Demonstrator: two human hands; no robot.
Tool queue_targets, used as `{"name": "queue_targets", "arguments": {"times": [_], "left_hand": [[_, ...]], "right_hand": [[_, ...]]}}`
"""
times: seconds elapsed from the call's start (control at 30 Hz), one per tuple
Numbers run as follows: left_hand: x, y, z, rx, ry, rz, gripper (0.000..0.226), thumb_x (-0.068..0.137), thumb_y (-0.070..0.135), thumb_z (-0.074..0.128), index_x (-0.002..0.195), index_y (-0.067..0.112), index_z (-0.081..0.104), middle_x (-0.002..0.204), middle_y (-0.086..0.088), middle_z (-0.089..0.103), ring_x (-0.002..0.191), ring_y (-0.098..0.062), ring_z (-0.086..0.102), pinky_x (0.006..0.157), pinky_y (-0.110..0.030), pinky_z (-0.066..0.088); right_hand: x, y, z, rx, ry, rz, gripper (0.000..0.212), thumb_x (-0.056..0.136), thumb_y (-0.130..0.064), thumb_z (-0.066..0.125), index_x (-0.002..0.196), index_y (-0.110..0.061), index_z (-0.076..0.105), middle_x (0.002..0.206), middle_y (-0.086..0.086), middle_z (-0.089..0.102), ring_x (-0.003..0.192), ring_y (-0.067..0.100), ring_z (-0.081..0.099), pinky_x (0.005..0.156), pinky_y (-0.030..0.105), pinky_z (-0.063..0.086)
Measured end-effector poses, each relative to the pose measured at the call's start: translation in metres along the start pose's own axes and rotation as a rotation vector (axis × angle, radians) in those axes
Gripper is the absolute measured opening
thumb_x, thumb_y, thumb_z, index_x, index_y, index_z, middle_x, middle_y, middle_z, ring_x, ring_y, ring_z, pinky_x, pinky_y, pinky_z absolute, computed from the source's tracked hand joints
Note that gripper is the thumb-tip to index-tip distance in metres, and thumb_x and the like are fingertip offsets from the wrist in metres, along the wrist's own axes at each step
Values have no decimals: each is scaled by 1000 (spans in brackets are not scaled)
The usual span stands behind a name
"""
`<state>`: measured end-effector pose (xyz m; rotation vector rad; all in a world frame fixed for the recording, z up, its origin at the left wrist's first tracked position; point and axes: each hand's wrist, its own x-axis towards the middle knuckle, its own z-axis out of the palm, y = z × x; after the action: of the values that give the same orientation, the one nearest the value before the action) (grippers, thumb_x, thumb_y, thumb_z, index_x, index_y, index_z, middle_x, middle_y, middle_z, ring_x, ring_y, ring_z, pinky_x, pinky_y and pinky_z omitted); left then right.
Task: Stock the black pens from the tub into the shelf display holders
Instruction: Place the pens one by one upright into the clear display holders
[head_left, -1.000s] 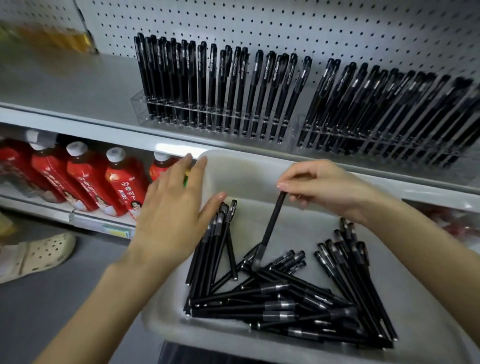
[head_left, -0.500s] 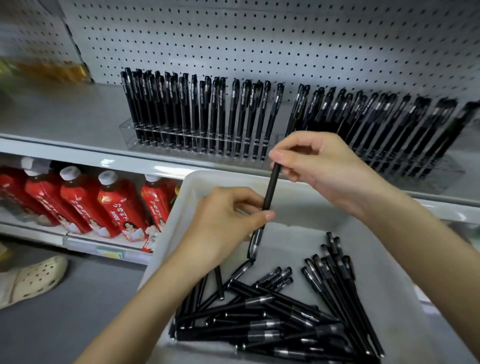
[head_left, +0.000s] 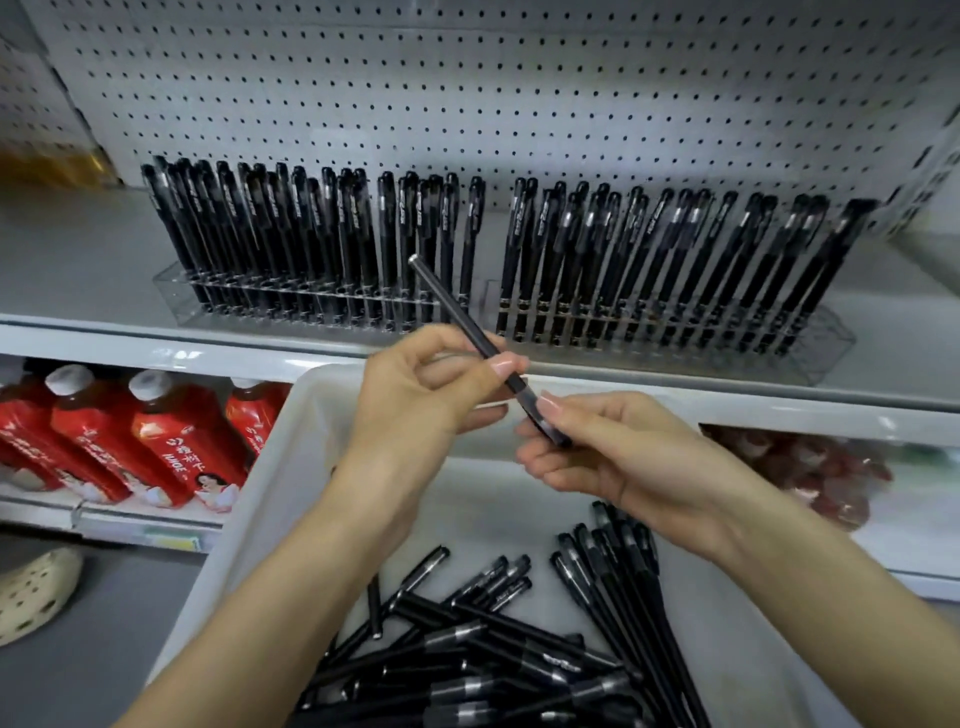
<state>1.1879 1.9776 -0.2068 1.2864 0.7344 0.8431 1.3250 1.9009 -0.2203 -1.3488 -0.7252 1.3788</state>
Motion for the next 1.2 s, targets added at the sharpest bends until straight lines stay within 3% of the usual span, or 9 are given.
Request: {"name": "queue_targets", "arguments": {"times": [0.2,0.4,0.57,0.7,0.8,0.9,1.0,1.07,1.2], "left_hand": [[11,0,13,-81,51,-19,8,81,11,65,89,10,67,85,-6,74,78,-18,71,65,-22,56],[18,-5,18,-199,77,-127,20,66,18,69,85,10,69,80,-10,73,79,-22,72,65,-26,58],[20,-11,36,-138,30,-152,17,68,14,71,84,9,70,83,-12,73,78,-21,72,71,-28,59],[26,-12,51,-20,0,-103,14,68,13,74,82,10,70,78,-8,74,77,-20,72,73,-28,58],[39,-17,52,225,66,98,6,79,19,72,74,24,71,74,5,73,76,-13,70,73,-29,56],[48,-25,38,791,135,500,17,89,42,56,87,32,70,83,20,70,76,2,65,67,-21,51],[53,-33,28,1296,66,733,41,92,47,41,107,20,69,100,9,70,85,-10,68,54,-25,50],[56,-41,28,1407,-5,748,51,92,49,36,114,15,67,109,1,68,98,-16,66,70,-30,55],[60,-48,30,1489,-73,679,59,94,54,28,124,13,59,118,-3,62,110,-21,58,97,-38,45]], "right_hand": [[0,-4,-27,28,224,-170,24,58,-14,73,80,-7,63,67,6,68,55,9,61,48,16,48],[-4,-10,-51,95,315,-369,11,59,-15,75,70,-15,72,70,7,69,66,14,67,59,19,52],[-4,-20,-58,239,401,-428,13,70,-17,71,81,-12,71,77,6,70,77,18,70,67,23,55],[-5,-42,-65,155,451,-500,24,80,-11,68,104,-10,65,89,7,73,87,21,71,73,25,56],[-4,-64,-70,0,559,-651,26,84,-6,66,106,-13,54,89,9,72,85,18,71,75,26,57],[-1,-85,-78,-248,677,-839,28,83,-2,67,95,-21,50,86,1,65,85,17,70,76,30,58],[6,-95,-84,-469,723,-917,32,82,-7,71,90,-29,48,83,1,67,83,13,69,80,35,57],[12,-97,-85,-564,731,-926,34,82,-8,71,88,-32,46,81,-7,65,80,3,67,79,26,56],[25,-93,-85,-715,740,-898,30,83,-12,70,91,-30,47,79,-14,62,79,-3,64,77,22,55]]}}
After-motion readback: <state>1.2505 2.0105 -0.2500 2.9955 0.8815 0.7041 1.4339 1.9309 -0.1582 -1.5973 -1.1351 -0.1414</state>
